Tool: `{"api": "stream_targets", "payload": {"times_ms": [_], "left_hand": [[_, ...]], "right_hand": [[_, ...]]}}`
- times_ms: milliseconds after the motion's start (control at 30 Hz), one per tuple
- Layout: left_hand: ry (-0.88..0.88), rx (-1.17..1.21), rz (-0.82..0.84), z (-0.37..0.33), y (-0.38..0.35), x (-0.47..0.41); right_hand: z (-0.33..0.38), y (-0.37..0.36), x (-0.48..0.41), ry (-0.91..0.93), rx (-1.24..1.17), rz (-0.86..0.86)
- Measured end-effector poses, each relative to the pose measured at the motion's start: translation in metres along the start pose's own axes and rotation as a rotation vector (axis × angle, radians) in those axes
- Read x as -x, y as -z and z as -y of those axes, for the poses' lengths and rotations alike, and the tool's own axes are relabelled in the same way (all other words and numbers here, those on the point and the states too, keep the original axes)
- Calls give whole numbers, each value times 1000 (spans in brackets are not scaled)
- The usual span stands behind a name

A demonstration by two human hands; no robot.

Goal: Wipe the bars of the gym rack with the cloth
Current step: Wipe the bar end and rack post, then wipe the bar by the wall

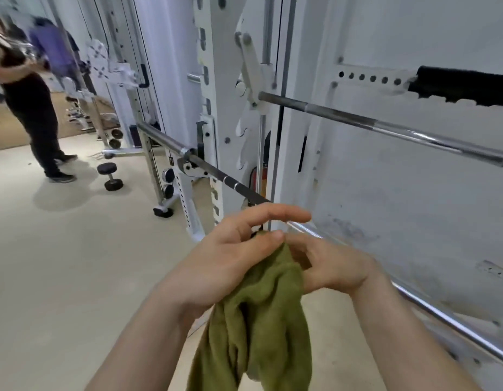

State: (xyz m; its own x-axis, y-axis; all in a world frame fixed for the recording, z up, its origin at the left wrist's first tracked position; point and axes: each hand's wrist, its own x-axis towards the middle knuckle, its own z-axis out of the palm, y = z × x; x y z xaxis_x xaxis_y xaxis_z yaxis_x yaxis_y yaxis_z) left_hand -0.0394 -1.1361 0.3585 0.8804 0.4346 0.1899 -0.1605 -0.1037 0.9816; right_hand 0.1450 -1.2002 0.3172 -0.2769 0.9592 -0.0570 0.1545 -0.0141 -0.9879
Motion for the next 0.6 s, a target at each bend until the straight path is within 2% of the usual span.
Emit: {"api": "stream_targets", "payload": {"times_ms": [267, 333, 400, 500, 567, 600], "left_hand": [[259, -117, -59, 38, 161, -60], [273, -175, -87, 48, 194, -69], [234, -295, -234, 60, 225, -81], [183, -703, -587, 84, 275, -103], [162, -893, -716, 89, 305, -118], [166, -912, -740, 90, 321, -125]], "right_hand": [[-9, 48, -137, 53, -197, -216], [0, 56, -168, 95, -229, -248], [9, 62, -203, 144, -318, -278], [16, 68, -258, 168, -522, -358], [20, 69, -296, 188, -596, -415], [22, 69, -315, 197, -630, -441]]}}
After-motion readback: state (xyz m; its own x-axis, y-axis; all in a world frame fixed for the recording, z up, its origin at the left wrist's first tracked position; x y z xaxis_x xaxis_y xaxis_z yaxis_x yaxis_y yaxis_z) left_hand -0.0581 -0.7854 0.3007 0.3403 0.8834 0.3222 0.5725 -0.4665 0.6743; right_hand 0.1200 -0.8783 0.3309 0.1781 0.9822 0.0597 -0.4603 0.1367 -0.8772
